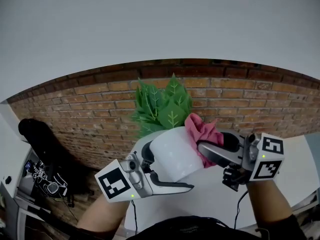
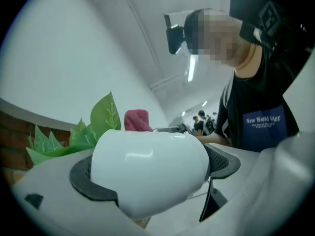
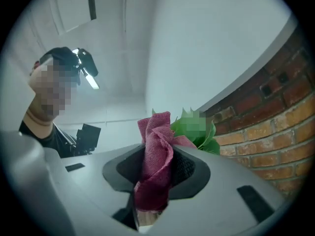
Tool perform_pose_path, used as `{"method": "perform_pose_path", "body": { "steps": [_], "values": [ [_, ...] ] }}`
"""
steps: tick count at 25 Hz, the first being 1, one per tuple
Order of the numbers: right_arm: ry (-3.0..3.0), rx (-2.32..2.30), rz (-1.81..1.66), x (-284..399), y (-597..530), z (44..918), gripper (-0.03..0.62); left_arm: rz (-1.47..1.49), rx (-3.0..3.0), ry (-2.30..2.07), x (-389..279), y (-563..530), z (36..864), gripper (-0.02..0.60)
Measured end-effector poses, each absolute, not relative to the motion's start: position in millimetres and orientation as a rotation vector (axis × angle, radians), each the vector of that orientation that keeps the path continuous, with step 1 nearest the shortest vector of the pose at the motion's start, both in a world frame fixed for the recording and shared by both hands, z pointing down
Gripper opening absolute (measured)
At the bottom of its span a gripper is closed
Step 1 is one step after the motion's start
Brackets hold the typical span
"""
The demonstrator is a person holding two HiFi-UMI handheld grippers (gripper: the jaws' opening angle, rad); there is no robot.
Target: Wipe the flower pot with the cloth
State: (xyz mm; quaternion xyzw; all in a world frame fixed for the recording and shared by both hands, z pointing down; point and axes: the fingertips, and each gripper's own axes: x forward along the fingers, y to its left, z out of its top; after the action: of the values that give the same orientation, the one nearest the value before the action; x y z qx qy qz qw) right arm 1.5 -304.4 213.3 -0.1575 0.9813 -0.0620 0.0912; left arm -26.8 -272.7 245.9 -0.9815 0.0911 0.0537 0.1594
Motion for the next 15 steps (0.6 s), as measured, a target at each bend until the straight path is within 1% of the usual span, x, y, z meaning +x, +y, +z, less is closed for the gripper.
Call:
{"method": "perform_pose_path", "body": {
  "steps": [6, 15],
  "values": [
    [2.842, -0.42, -0.214, 4, -301, 200, 0.117, 0.541, -2.916, 0.073, -41, -265, 214, 0.566],
    [2.884, -0.45, -0.006, 0, -285, 195, 0.114, 0.993, -3.052, -0.025, -60, -278, 200, 0.566]
  ]
}}
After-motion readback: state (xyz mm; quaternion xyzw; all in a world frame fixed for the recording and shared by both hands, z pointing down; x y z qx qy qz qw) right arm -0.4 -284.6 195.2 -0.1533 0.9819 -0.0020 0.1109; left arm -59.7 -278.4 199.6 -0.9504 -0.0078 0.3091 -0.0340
